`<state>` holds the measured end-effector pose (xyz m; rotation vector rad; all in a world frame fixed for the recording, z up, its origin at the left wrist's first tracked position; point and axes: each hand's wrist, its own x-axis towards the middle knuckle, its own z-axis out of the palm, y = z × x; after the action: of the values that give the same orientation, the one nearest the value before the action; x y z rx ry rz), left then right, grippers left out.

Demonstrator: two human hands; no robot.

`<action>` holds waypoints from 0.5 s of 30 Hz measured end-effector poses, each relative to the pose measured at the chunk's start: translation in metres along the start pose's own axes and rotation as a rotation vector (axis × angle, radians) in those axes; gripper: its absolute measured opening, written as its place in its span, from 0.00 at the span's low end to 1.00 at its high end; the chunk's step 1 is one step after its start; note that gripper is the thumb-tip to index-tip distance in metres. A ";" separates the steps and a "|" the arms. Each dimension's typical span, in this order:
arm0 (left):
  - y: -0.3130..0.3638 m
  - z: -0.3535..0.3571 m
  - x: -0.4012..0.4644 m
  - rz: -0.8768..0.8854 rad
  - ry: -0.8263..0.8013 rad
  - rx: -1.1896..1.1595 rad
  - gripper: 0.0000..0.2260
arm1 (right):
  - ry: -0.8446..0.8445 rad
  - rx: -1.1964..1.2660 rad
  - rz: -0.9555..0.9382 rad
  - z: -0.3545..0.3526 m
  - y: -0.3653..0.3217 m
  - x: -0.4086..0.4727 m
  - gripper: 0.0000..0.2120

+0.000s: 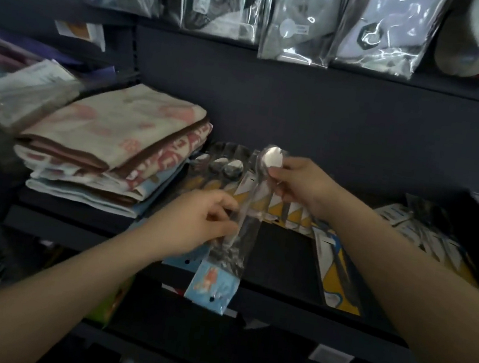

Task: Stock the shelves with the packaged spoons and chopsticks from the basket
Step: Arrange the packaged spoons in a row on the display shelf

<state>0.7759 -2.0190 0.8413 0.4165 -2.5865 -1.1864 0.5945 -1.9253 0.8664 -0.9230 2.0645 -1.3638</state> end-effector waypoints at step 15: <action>-0.042 -0.014 -0.005 0.036 -0.078 0.621 0.24 | 0.199 -0.705 0.058 0.033 0.018 0.063 0.19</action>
<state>0.7915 -2.0526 0.8174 0.4421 -2.9767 -0.3644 0.5719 -1.9880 0.8350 -1.0060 2.7722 -0.7043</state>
